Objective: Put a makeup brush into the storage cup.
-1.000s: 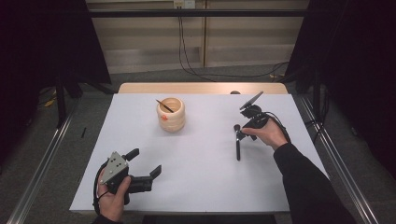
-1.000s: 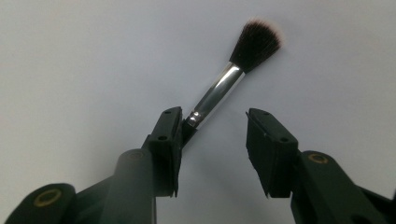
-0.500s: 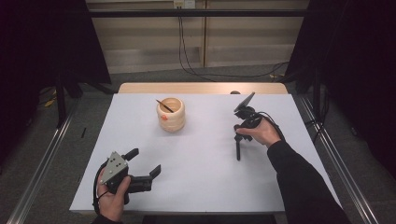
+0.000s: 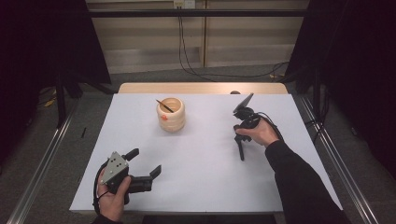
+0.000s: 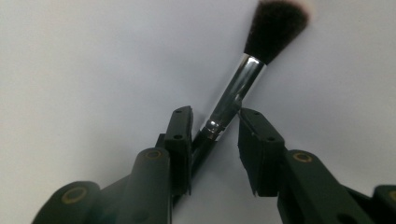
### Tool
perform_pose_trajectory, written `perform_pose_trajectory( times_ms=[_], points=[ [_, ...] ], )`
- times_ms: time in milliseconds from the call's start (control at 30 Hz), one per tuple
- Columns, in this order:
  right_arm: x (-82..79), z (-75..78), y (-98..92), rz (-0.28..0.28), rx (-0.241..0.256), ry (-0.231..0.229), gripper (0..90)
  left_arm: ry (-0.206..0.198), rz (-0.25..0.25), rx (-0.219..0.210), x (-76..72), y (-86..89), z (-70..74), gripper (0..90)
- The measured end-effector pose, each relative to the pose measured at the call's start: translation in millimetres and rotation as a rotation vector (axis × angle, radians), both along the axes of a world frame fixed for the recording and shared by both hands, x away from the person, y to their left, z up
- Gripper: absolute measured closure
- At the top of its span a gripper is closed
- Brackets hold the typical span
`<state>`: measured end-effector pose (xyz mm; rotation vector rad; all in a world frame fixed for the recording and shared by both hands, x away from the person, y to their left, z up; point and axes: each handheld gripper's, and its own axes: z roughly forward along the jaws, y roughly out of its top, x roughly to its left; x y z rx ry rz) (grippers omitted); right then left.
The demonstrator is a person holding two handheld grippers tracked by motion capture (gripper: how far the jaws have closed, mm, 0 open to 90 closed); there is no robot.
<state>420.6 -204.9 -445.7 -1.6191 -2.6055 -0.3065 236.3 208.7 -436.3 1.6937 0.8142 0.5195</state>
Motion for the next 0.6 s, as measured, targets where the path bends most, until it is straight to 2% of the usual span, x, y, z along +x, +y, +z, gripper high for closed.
perform_pose_trajectory(
  times_ms=[200,600],
  points=[
    [0.9,-2.0,0.4,0.002,-0.007,0.005,76.3,0.000,0.001,0.001,0.0,0.3,-0.1,1.9],
    [1.8,-5.2,3.6,0.004,-0.017,0.010,77.5,0.005,-0.001,-0.004,0.5,0.3,-0.7,1.8]
  ],
)
